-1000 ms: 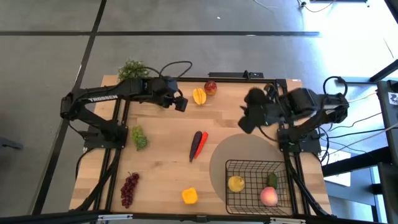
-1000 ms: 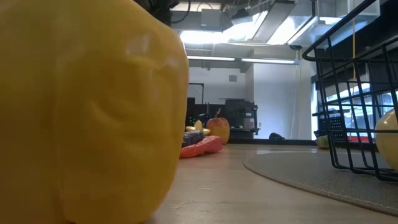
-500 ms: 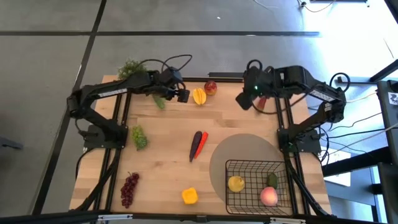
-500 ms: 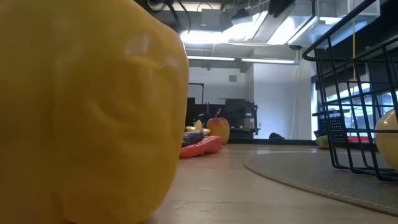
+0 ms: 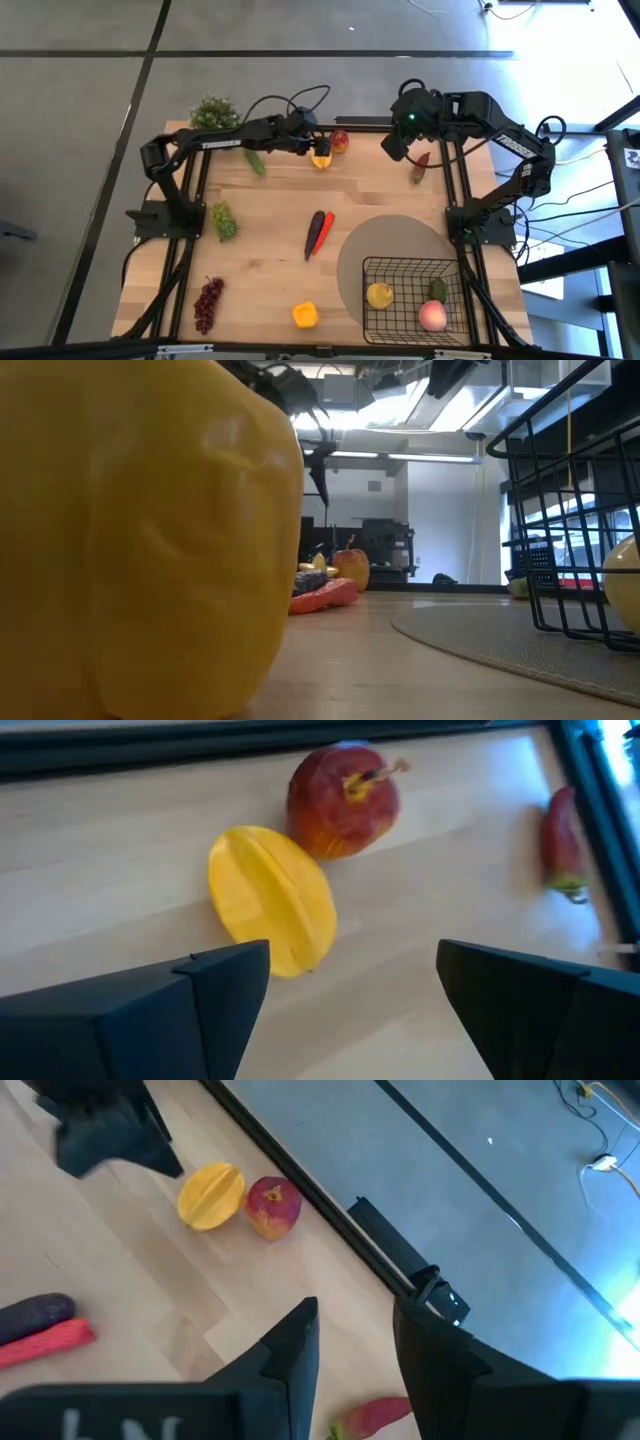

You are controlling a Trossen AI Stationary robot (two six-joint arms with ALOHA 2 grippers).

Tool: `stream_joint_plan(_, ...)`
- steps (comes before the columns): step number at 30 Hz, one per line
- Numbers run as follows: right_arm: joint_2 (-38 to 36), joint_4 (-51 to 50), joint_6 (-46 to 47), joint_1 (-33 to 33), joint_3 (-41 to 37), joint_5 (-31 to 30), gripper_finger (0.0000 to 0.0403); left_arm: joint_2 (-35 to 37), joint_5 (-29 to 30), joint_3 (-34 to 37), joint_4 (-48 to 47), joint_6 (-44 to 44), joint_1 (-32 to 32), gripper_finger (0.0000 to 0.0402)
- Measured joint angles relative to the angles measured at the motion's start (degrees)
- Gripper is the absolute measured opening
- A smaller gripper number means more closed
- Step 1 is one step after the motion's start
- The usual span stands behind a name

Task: Build produce basket
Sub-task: Put the yellow star fruit into the wire basket

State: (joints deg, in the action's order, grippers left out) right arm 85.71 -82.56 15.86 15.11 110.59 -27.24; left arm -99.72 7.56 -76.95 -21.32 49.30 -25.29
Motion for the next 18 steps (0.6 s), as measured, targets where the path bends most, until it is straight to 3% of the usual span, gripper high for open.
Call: stream_joint_plan(18, 0.0, 3.6, -2.9, 0.0, 0.0, -0.1, 0.0123, -5.9, 0.4, 0.0, -4.1, -0.3, -2.8, 0.0275)
